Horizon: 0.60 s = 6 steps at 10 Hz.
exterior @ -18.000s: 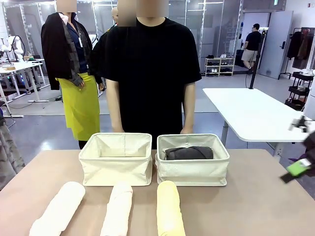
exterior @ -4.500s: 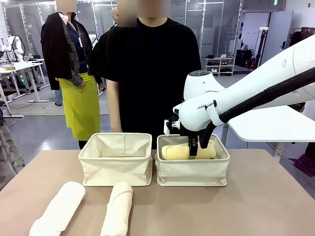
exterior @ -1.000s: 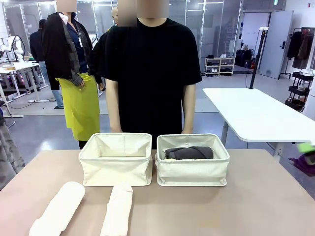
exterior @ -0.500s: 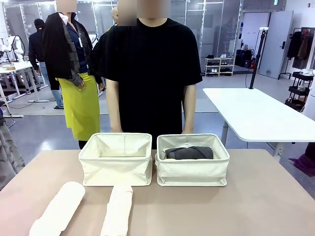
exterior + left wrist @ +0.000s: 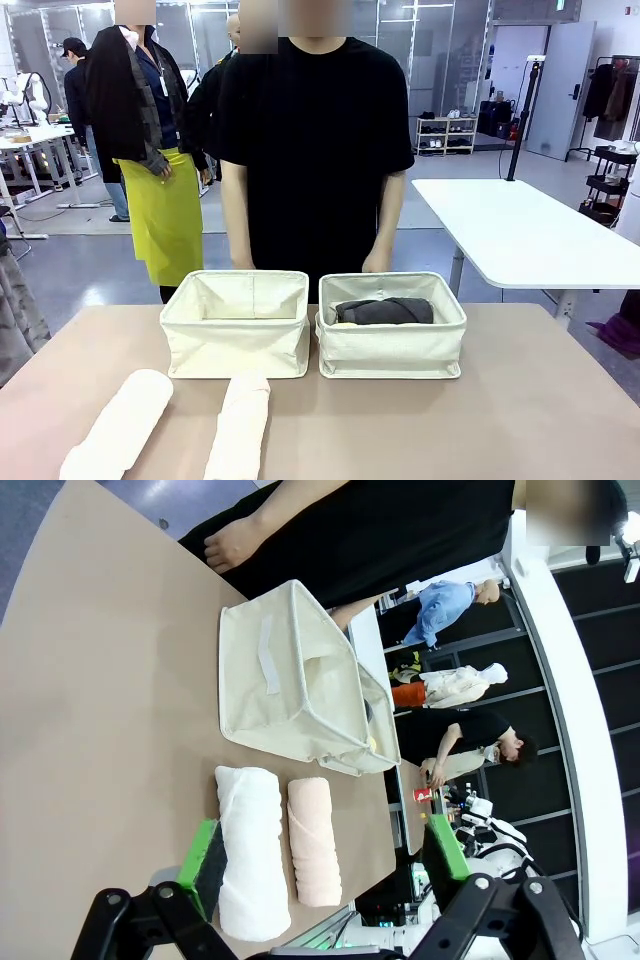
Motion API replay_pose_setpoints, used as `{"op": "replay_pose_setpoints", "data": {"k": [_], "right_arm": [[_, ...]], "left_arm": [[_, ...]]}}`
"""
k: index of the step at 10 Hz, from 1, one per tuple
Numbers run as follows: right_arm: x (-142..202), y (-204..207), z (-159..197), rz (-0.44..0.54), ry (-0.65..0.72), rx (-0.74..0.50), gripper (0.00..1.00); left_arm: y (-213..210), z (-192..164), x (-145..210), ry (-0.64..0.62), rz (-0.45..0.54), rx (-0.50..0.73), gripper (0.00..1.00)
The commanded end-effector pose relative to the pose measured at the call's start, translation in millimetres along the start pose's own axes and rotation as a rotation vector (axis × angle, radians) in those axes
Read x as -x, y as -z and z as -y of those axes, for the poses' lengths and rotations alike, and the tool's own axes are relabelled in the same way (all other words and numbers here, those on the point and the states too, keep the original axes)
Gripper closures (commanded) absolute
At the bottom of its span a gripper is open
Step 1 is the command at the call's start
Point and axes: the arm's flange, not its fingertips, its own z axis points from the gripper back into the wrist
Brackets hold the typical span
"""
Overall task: Divide the towels into two baskets.
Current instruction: Pick up one hotel-folded towel from the bottom of the table and place it in the Fabric basket indicated by the person.
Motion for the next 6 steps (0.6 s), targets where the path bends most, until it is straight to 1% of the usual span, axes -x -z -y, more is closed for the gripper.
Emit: {"op": "replay_pose_setpoints", "data": {"k": [1,6], "right_arm": [[-0.6,-4.5,-9.0,0.007,-0.005,-0.001,0.00],[-0.6,-4.5,-9.0,0.007,-0.005,-0.001,0.00]], "left_arm": [[-2.5,0.6,-0.2,0.004,0.009,0.009,0.00],[-2.5,0.6,-0.2,0.004,0.009,0.009,0.00]]}}
